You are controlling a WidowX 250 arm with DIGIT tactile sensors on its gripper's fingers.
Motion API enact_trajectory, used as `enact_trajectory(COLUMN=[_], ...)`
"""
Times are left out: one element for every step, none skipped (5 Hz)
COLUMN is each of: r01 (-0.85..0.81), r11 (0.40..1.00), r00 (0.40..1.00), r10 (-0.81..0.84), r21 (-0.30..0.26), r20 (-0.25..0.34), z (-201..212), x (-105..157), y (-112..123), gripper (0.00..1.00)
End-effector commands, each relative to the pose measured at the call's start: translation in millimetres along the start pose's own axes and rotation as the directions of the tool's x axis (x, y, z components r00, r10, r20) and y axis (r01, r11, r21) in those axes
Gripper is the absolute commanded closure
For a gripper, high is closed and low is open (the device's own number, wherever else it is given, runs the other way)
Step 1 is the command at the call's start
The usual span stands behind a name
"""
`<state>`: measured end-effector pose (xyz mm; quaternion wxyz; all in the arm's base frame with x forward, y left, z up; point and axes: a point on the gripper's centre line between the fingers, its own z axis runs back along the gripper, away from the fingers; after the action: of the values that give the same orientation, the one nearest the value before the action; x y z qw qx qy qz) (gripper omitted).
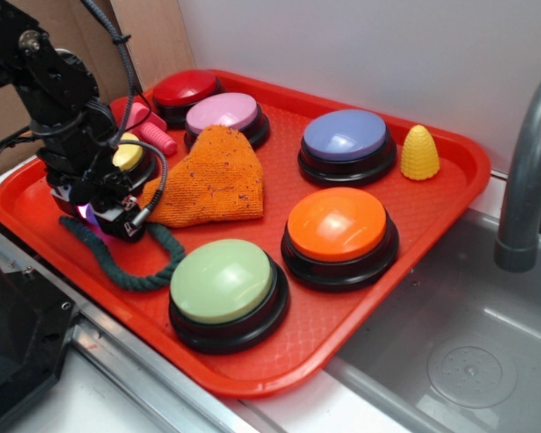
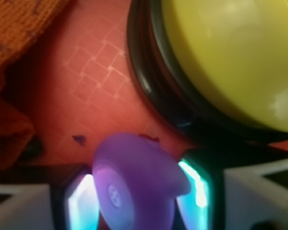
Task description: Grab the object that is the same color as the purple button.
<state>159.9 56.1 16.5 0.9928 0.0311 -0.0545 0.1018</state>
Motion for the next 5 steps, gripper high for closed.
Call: enact_trajectory(r01=[0.005, -0.052, -0.109, -0.133, -0.202], r11=[1.0, 0.998, 0.992, 0.983, 0.945], r00=[1.0, 0.999, 0.993, 0.987, 0.977], r10=[-0.005, 0.053, 0.111, 0.143, 0.214], r21=[0.016, -0.021, -0.07, -0.125, -0.258], r20=[0.013, 0.002, 0.031, 0.073, 0.017], z=[12, 52, 89, 135, 176], x=[13, 16, 21, 30, 42], y=[5, 0, -2, -5, 0], gripper=[1.0, 1.0, 1.0, 1.0, 1.0])
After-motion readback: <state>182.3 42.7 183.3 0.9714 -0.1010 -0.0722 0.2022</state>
